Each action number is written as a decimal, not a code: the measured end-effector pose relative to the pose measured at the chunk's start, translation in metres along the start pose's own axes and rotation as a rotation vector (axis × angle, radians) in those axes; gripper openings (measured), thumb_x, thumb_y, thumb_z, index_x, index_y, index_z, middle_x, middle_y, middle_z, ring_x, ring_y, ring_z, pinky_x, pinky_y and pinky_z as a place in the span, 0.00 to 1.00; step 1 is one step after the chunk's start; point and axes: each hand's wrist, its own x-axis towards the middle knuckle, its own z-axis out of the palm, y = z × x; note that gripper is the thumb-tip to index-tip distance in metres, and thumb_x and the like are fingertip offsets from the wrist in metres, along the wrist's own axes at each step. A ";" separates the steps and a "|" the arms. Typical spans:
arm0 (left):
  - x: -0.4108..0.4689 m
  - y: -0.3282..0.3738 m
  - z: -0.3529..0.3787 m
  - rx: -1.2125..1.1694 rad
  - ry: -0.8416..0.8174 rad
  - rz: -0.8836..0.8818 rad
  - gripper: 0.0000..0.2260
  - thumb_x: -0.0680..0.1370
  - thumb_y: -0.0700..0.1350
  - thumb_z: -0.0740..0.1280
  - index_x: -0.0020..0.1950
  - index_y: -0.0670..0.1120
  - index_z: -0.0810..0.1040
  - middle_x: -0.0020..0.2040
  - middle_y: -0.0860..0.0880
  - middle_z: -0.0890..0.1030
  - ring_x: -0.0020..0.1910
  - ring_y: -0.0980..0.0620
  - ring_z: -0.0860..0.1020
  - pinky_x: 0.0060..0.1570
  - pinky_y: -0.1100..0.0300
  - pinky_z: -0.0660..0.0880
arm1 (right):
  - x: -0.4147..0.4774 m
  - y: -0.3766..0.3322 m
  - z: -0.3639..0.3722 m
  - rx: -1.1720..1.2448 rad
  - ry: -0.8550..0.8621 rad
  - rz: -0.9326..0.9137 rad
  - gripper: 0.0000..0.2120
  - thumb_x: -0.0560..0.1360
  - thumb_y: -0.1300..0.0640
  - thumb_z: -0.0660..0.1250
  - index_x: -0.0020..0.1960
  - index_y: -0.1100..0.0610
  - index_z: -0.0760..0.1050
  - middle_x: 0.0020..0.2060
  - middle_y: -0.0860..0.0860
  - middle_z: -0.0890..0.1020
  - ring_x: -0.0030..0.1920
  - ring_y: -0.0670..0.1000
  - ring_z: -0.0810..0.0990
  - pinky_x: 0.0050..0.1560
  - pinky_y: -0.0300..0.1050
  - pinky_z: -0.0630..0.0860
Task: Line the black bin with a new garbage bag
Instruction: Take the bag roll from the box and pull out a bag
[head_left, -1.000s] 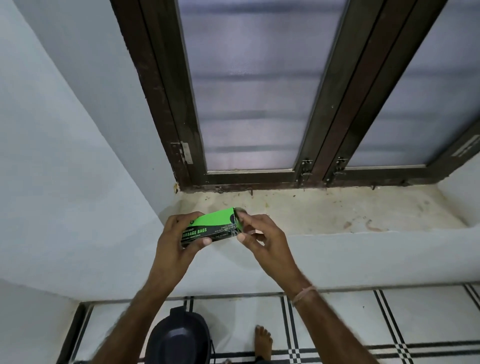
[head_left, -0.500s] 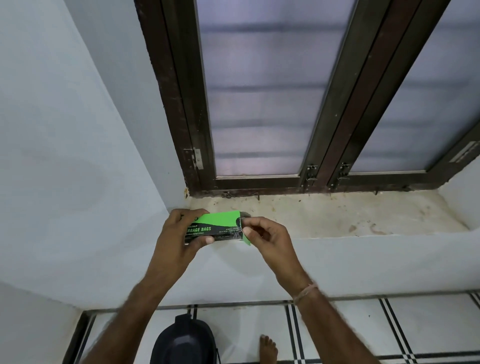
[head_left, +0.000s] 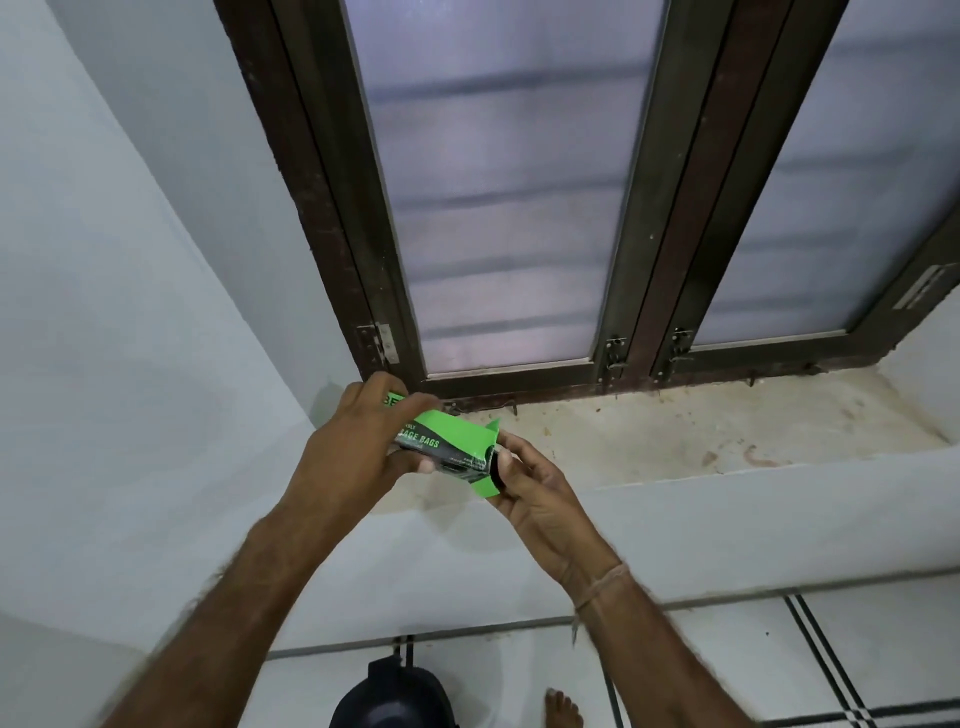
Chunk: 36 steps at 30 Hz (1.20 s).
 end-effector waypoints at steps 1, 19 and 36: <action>0.001 -0.003 0.001 -0.008 0.004 0.004 0.25 0.74 0.50 0.76 0.70 0.57 0.77 0.66 0.49 0.73 0.66 0.48 0.70 0.49 0.57 0.75 | 0.001 0.000 -0.002 0.001 0.014 -0.009 0.22 0.75 0.59 0.70 0.68 0.62 0.77 0.63 0.59 0.83 0.61 0.55 0.82 0.59 0.46 0.82; 0.040 -0.057 0.163 -0.359 -0.035 -0.282 0.24 0.70 0.50 0.73 0.67 0.51 0.80 0.67 0.43 0.74 0.68 0.39 0.72 0.65 0.52 0.68 | 0.030 -0.057 -0.082 -0.099 0.377 -0.116 0.22 0.65 0.54 0.77 0.55 0.65 0.83 0.50 0.57 0.88 0.53 0.50 0.86 0.51 0.38 0.83; 0.046 0.085 0.134 -1.336 0.299 -0.716 0.13 0.83 0.51 0.64 0.64 0.49 0.82 0.57 0.48 0.87 0.59 0.49 0.84 0.61 0.54 0.80 | 0.050 -0.043 -0.027 -0.360 0.136 0.183 0.13 0.74 0.52 0.74 0.52 0.62 0.83 0.48 0.56 0.88 0.50 0.50 0.86 0.52 0.46 0.81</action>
